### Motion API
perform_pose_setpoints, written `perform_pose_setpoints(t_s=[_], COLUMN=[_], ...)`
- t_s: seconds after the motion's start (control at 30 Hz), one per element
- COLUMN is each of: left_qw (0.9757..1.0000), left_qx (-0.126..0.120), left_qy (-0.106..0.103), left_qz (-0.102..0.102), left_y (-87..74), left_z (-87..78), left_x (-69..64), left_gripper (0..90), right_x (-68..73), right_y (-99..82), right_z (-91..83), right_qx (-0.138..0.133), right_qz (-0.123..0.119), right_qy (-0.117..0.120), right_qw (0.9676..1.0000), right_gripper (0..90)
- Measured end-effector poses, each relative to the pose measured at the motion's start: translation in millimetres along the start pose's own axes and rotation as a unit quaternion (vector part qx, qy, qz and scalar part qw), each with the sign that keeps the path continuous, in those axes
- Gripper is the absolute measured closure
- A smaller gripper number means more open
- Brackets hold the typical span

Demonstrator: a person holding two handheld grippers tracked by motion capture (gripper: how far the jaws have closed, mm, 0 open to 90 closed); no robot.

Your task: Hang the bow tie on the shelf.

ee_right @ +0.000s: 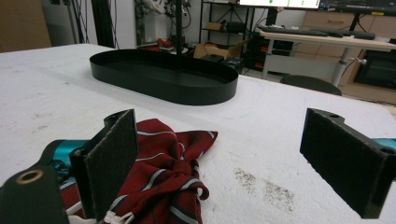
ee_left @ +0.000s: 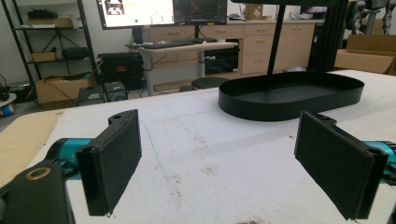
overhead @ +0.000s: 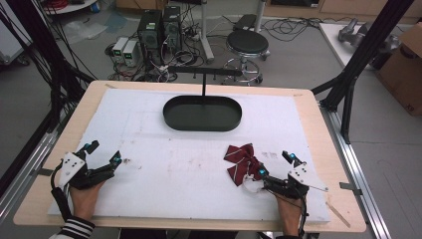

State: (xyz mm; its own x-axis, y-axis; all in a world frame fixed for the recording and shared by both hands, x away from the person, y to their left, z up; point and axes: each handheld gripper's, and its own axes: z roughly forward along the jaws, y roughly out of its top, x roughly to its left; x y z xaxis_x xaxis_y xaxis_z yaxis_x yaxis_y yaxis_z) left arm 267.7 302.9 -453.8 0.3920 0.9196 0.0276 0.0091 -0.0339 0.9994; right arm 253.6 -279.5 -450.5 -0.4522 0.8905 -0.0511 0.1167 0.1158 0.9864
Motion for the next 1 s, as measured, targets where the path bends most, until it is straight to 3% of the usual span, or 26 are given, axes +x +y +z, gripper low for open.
perform_pose_setpoints(t_s=[0.1, 0.3, 0.5, 0.73, 0.83, 0.87, 0.9, 0.97, 1.0], left_qw=[1.0, 1.0, 1.0, 1.0, 1.0, 1.0, 1.0, 1.0, 1.0], left_qx=[-0.001, 0.0, 0.002, 0.003, 0.004, 0.004, 0.005, 0.005, 0.005], left_qy=[0.0, 0.0, -0.001, -0.001, -0.002, -0.002, -0.001, -0.002, -0.002], left_qz=[-0.001, 0.0, -0.001, 0.0, 0.001, 0.001, 0.001, 0.001, 0.001], left_y=[0.0, 0.0, 0.1, 0.2, 0.3, 0.3, 0.3, 0.4, 0.4], left_z=[0.0, -0.1, 0.4, 0.6, 0.7, 0.8, 0.9, 0.9, 0.9], left_x=[0.0, 0.1, 0.2, 0.2, 0.3, 0.2, 0.2, 0.3, 0.3], left_gripper=[15.2, 15.2, 15.2, 15.2, 15.3, 15.3, 15.3, 15.3, 15.3], right_x=[1.4, 11.7, 25.7, 31.4, 32.7, 33.2, 33.2, 34.6, 36.4], right_y=[1.8, 15.1, 30.6, 42.8, 49.6, 53.1, 53.1, 56.6, 58.3], right_z=[0.5, 1.8, 0.1, -9.1, -12.4, -12.8, -12.8, -11.9, -9.8], right_qx=[0.014, 0.036, 0.062, 0.091, 0.113, 0.133, 0.133, 0.157, 0.181], right_qz=[0.006, -0.01, -0.033, -0.036, -0.036, -0.034, -0.034, -0.034, -0.036], right_qy=[0.011, 0.03, 0.05, 0.063, 0.065, 0.071, 0.071, 0.087, 0.103], right_qw=[0.9998, 0.9988, 0.9963, 0.9932, 0.9908, 0.988, 0.988, 0.9832, 0.9773], right_gripper=[10.5, 10.5, 10.5, 10.5, 10.5, 10.6, 10.6, 10.9, 13.5])
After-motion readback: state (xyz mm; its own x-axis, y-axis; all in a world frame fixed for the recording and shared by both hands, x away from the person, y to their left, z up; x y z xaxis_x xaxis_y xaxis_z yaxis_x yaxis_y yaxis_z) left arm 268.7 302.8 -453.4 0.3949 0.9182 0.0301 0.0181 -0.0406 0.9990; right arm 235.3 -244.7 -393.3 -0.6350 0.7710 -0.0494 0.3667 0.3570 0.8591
